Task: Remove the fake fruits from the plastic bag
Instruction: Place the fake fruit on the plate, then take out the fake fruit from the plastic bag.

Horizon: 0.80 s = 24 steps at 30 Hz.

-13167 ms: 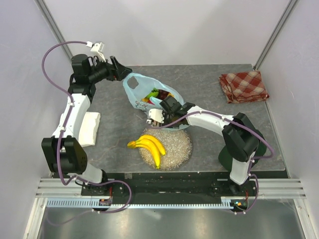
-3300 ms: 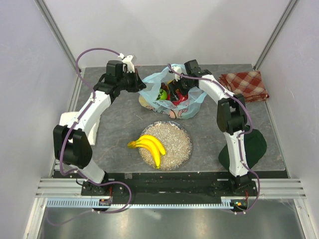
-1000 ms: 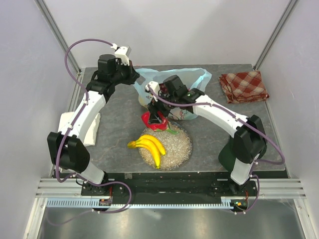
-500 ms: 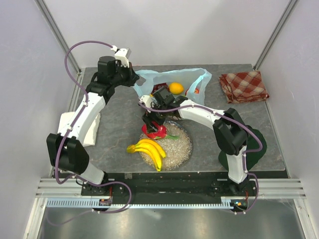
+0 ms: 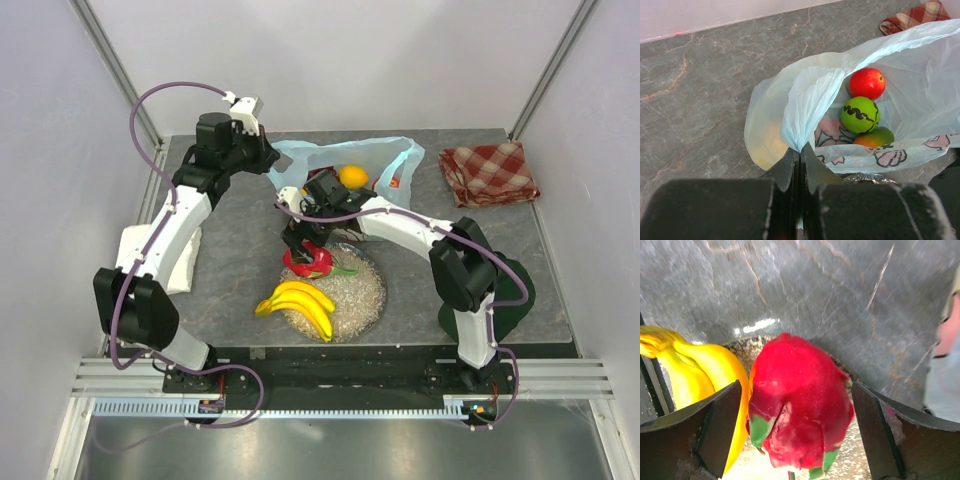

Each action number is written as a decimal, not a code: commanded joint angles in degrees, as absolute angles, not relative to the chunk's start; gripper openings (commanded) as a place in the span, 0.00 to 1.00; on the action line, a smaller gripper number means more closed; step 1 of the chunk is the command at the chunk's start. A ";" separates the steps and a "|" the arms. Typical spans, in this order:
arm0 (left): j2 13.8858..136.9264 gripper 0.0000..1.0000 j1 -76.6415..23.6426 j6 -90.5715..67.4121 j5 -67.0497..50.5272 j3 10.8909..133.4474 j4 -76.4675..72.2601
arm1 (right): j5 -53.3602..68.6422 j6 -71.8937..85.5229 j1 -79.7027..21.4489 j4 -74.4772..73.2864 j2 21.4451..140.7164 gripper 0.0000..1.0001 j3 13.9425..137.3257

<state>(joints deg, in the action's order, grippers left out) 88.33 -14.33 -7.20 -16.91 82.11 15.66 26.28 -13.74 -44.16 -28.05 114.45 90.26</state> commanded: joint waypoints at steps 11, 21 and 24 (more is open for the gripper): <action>87.46 0.02 -13.97 -11.51 -21.71 82.71 15.82 | 23.54 -10.30 -35.88 -25.95 97.30 0.98 99.85; 85.61 0.02 -13.97 -10.46 -23.65 80.86 19.77 | 22.95 -24.78 -31.99 -23.91 109.41 0.27 100.20; 84.29 0.02 -13.97 -9.41 -23.20 80.16 20.57 | 18.64 -27.06 -31.99 -25.13 113.37 0.24 98.97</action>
